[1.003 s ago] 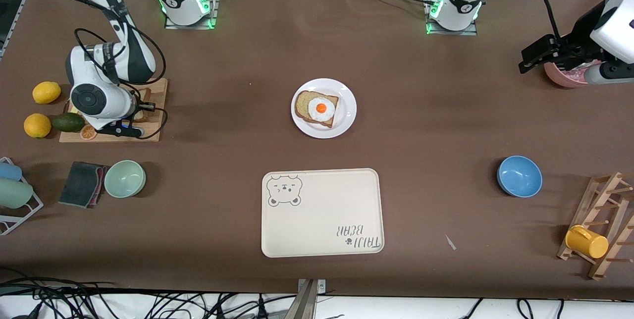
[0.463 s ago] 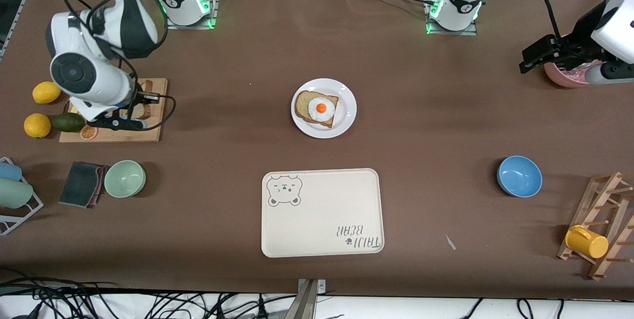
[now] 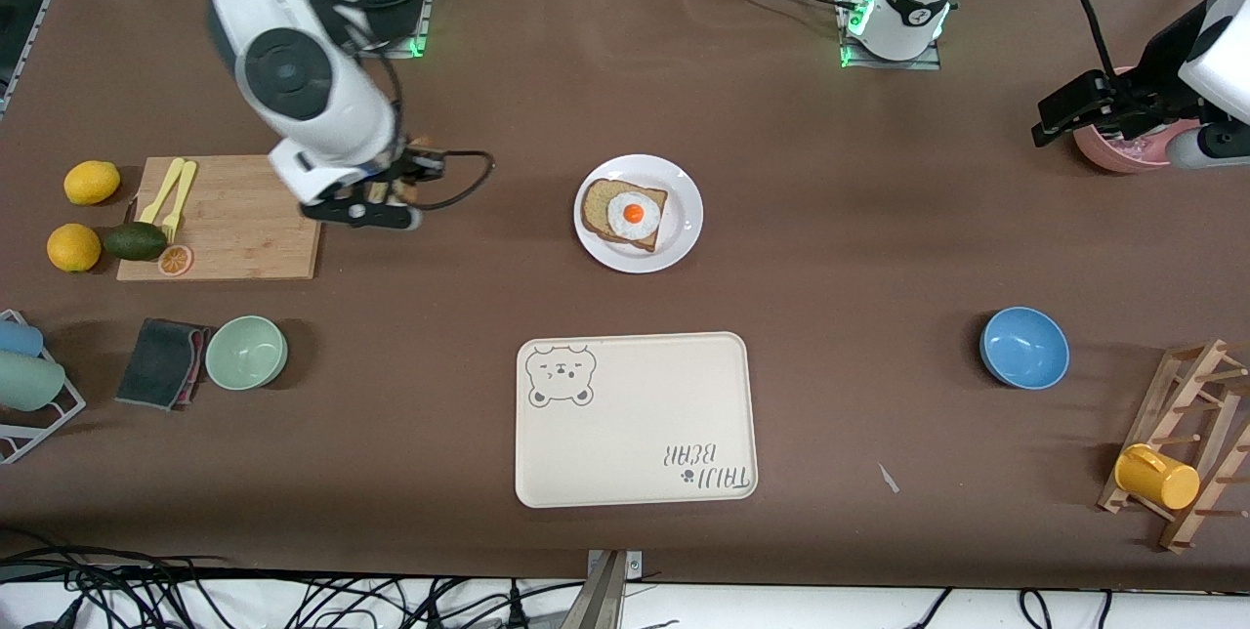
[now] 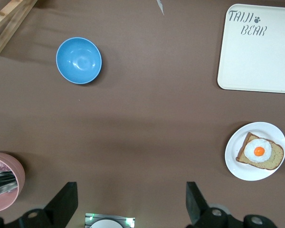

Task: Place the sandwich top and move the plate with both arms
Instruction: 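Lift the bread slice and carry it over the white plate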

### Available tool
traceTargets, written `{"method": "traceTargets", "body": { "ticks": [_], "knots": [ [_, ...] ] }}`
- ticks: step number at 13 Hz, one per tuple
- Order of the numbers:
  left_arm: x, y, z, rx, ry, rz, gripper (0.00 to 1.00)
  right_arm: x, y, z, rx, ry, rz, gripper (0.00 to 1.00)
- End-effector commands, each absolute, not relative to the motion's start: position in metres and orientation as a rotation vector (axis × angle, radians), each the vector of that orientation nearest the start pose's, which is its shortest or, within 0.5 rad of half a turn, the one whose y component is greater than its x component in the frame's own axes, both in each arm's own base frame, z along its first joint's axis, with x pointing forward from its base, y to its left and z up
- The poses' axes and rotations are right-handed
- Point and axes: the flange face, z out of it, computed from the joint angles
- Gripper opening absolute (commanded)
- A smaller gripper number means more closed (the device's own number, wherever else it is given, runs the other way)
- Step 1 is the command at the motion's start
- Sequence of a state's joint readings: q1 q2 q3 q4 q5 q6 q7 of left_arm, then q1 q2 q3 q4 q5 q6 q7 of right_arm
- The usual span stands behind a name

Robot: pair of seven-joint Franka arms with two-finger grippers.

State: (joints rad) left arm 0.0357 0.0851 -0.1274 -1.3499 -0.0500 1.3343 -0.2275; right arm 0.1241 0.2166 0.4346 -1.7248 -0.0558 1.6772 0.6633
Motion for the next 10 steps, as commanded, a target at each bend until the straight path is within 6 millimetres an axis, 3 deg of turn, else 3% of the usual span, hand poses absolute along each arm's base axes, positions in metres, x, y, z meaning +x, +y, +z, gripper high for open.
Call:
{"method": "traceTargets", "body": {
  "ticks": [1, 3, 6, 8, 10],
  "knots": [
    [0.552, -0.049, 0.666, -3.185, -0.206, 0.168, 1.0, 0.491, 0.377, 0.444, -3.235, 0.18, 0.336, 0.0],
    [0.552, -0.049, 0.666, -3.185, -0.206, 0.168, 1.0, 0.46, 0.462, 0.457, -3.232, 0.137, 0.223, 0.0],
    [0.552, -0.052, 0.666, -3.186, -0.199, 0.166, 1.0, 0.427, 0.552, 0.432, -3.231, 0.112, 0.167, 0.0],
    [0.552, -0.049, 0.666, -3.185, -0.206, 0.168, 1.0, 0.426, 0.578, 0.403, -3.265, 0.096, 0.101, 0.0],
    [0.552, -0.049, 0.665, -3.184, -0.208, 0.171, 1.0, 0.442, 0.585, 0.376, -3.28, 0.118, 0.056, 0.0]
  ]
}}
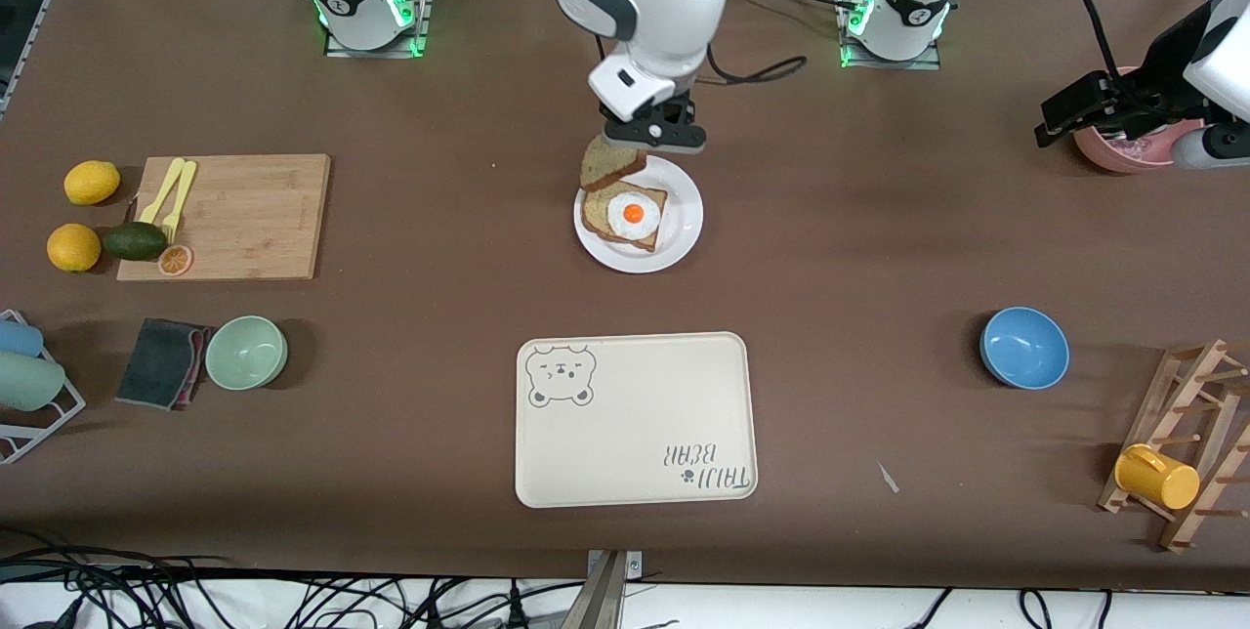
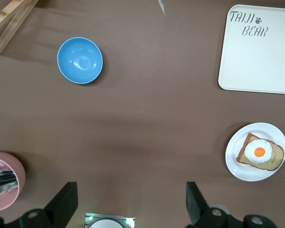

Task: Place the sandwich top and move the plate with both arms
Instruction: 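Lift the bread slice and carry it over the white plate, then lower the bread onto the egg toast and open the right gripper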

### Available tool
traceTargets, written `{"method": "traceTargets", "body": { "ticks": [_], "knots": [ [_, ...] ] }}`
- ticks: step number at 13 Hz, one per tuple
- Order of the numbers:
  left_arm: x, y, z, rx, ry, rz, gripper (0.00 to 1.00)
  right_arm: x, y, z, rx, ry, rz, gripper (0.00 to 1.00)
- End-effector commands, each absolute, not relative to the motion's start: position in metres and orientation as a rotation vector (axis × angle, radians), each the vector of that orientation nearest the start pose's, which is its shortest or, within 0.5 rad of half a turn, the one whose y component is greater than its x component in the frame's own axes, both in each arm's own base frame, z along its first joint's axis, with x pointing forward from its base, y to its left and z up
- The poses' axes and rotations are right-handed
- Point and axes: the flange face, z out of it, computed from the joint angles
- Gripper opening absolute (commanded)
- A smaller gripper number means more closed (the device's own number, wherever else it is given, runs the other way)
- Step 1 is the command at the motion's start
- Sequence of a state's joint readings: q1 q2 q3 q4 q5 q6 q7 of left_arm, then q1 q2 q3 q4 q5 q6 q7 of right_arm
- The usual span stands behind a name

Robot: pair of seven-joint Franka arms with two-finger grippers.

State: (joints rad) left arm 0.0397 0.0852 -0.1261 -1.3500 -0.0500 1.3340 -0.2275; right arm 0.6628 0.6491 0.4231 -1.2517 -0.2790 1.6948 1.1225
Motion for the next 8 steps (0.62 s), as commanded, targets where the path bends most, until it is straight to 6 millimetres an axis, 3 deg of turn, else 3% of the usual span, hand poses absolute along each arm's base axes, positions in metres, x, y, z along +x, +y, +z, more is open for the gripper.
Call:
{"method": "traceTargets", "body": {
  "ticks": [1, 2, 5, 8],
  "knots": [
    [0.552, -0.05, 0.665, -3.184, -0.206, 0.171, 1.0, 0.452, 0.586, 0.365, -3.268, 0.167, 0.021, 0.0],
    [0.552, -0.053, 0.666, -3.185, -0.199, 0.169, 1.0, 0.459, 0.586, 0.356, -3.256, 0.178, 0.009, 0.0],
    [0.552, -0.053, 0.666, -3.185, -0.198, 0.169, 1.0, 0.45, 0.588, 0.325, -3.317, 0.212, 0.074, 0.0],
    [0.552, -0.053, 0.666, -3.187, -0.198, 0.169, 1.0, 0.439, 0.595, 0.313, -3.326, 0.273, 0.084, 0.0]
  ]
}}
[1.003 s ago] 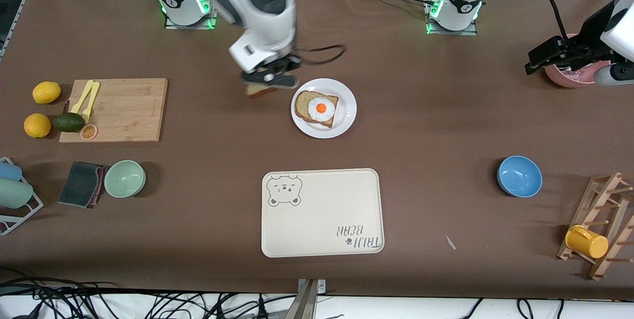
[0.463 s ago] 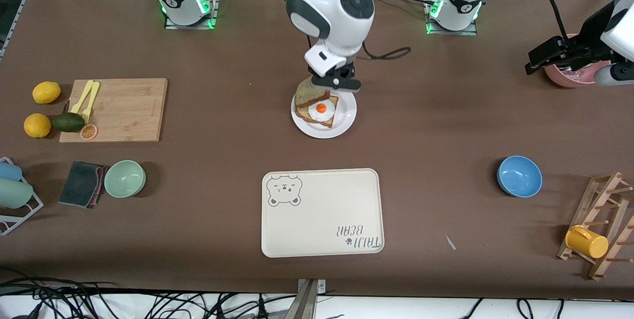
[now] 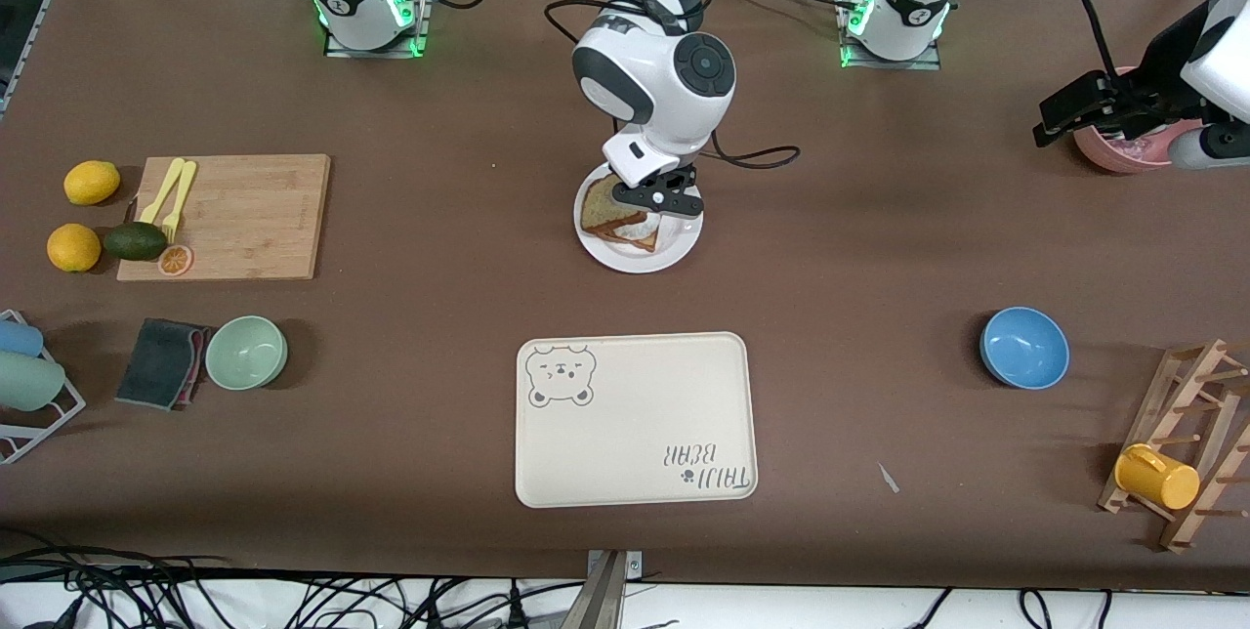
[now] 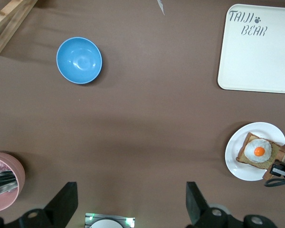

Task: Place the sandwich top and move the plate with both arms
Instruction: 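Lower the bread onto the egg toast and open the right gripper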

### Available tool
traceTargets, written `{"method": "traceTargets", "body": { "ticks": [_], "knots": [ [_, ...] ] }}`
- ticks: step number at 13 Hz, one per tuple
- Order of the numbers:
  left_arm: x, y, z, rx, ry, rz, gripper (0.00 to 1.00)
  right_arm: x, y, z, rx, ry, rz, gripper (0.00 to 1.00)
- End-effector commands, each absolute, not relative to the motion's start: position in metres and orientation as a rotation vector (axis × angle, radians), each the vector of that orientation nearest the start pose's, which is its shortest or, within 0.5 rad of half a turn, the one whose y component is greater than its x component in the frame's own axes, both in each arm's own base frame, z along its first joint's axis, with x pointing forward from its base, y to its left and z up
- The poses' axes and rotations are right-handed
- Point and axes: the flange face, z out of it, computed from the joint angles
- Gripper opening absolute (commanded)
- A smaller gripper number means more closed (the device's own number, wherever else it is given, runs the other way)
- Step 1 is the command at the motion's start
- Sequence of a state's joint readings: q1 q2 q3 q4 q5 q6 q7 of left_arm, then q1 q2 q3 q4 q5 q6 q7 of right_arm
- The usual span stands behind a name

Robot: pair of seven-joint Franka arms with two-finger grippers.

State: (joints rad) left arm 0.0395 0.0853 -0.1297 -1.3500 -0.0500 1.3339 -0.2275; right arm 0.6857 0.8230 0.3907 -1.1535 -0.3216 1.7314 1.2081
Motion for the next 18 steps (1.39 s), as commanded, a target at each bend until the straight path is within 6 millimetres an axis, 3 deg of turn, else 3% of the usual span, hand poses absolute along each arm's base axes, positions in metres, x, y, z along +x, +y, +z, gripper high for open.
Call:
{"method": "traceTargets", "body": {
  "ticks": [1, 3, 4, 7, 8, 11, 14, 16, 18],
  "knots": [
    [0.551, -0.054, 0.667, -3.187, -0.193, 0.167, 1.0, 0.439, 0.596, 0.314, -3.323, 0.284, 0.083, 0.0],
    [0.551, -0.054, 0.667, -3.187, -0.196, 0.167, 1.0, 0.435, 0.6, 0.313, -3.313, 0.32, 0.071, 0.0],
    [0.552, -0.053, 0.667, -3.186, -0.196, 0.166, 1.0, 0.436, 0.6, 0.308, -3.312, 0.325, 0.076, 0.14],
    [0.552, -0.053, 0.666, -3.185, -0.198, 0.169, 1.0, 0.437, 0.6, 0.309, -3.308, 0.327, 0.072, 0.86],
    [0.552, -0.053, 0.667, -3.186, -0.196, 0.166, 1.0, 0.438, 0.6, 0.311, -3.304, 0.327, 0.068, 1.0],
    [0.552, -0.053, 0.667, -3.186, -0.196, 0.166, 1.0, 0.448, 0.594, 0.324, -3.285, 0.343, 0.057, 1.0],
    [0.551, -0.055, 0.667, -3.186, -0.194, 0.167, 1.0, 0.474, 0.572, 0.364, -3.228, 0.519, 0.0, 1.0],
    [0.551, -0.055, 0.667, -3.186, -0.194, 0.167, 1.0, 0.509, 0.537, 0.403, -3.171, 0.611, -0.046, 1.0],
    [0.551, -0.055, 0.667, -3.186, -0.194, 0.167, 1.0, 0.536, 0.506, 0.429, -3.125, 0.68, -0.077, 1.0]
  ]
}}
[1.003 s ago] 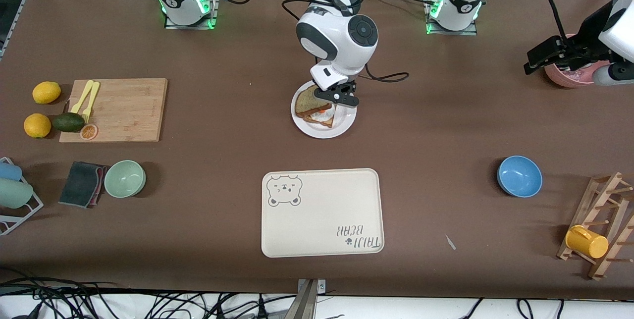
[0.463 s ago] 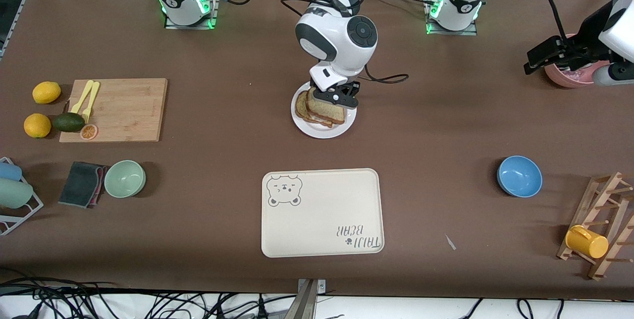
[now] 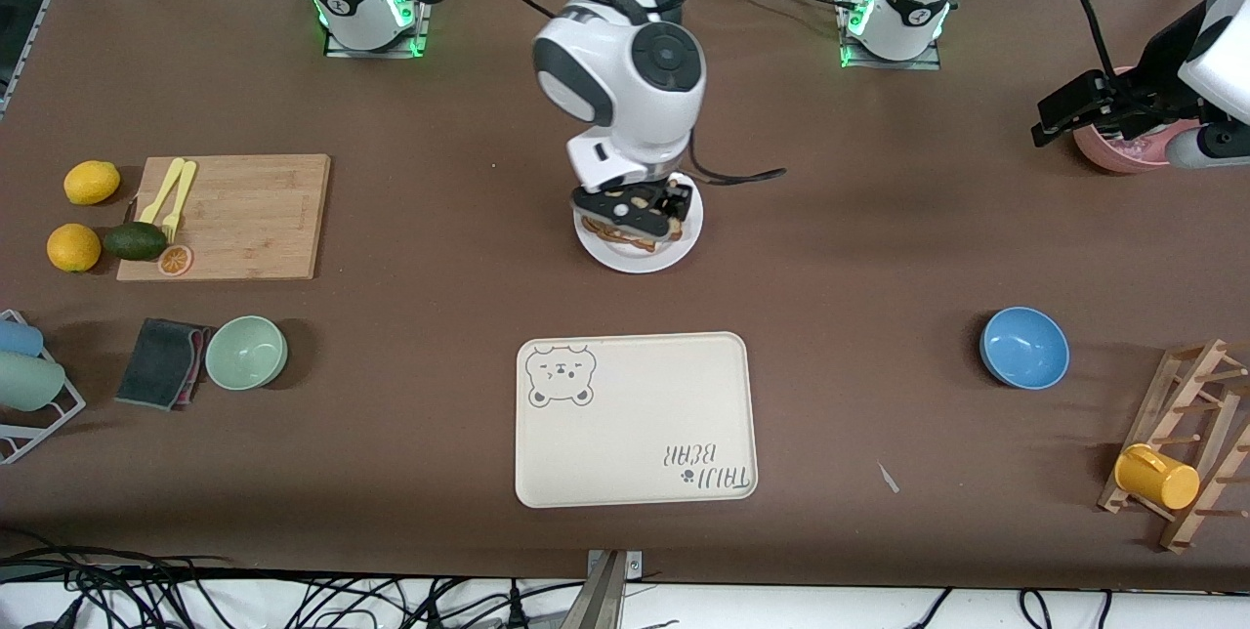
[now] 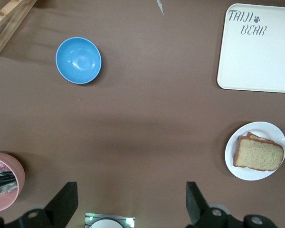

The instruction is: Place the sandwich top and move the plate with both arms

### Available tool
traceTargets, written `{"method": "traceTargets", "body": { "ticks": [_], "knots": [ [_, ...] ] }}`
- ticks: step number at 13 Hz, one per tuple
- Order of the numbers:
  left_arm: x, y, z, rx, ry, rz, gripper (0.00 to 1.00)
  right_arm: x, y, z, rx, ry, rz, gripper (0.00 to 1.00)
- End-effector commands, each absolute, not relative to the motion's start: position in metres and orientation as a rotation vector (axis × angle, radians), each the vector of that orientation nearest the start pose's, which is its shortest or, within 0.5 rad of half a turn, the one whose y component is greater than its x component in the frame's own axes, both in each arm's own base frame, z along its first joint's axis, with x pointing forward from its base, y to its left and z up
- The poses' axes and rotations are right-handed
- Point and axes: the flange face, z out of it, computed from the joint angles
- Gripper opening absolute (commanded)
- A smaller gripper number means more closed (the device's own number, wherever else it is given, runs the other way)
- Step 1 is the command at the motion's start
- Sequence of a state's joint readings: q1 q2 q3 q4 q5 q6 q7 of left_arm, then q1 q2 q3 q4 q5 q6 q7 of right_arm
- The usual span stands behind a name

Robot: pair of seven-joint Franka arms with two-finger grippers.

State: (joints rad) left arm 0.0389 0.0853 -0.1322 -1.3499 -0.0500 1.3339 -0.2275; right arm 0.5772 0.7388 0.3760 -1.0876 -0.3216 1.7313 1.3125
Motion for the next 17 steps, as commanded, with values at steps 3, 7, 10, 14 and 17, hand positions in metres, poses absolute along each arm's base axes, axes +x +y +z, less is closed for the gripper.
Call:
{"method": "traceTargets", "body": {
  "ticks": [3, 7, 10, 14, 17],
  "knots": [
    [0.551, -0.057, 0.667, -3.195, -0.191, 0.169, 1.0, 0.575, 0.445, 0.471, -3.056, 0.685, -0.027, 1.0],
    [0.553, -0.047, 0.665, -3.179, -0.214, 0.172, 1.0, 0.573, 0.352, 0.496, -3.165, 0.54, -0.025, 1.0],
    [0.562, -0.031, 0.652, -3.175, -0.259, 0.205, 1.0, 0.575, 0.295, 0.512, -3.207, 0.467, -0.013, 1.0],
    [0.574, -0.009, 0.63, -3.122, -0.31, 0.25, 1.0, 0.568, 0.186, 0.518, -3.294, 0.32, 0.083, 1.0],
    [0.573, 0.013, 0.618, -3.113, -0.355, 0.294, 1.0, 0.568, 0.114, 0.553, -3.226, 0.274, 0.094, 1.0]
  ]
}}
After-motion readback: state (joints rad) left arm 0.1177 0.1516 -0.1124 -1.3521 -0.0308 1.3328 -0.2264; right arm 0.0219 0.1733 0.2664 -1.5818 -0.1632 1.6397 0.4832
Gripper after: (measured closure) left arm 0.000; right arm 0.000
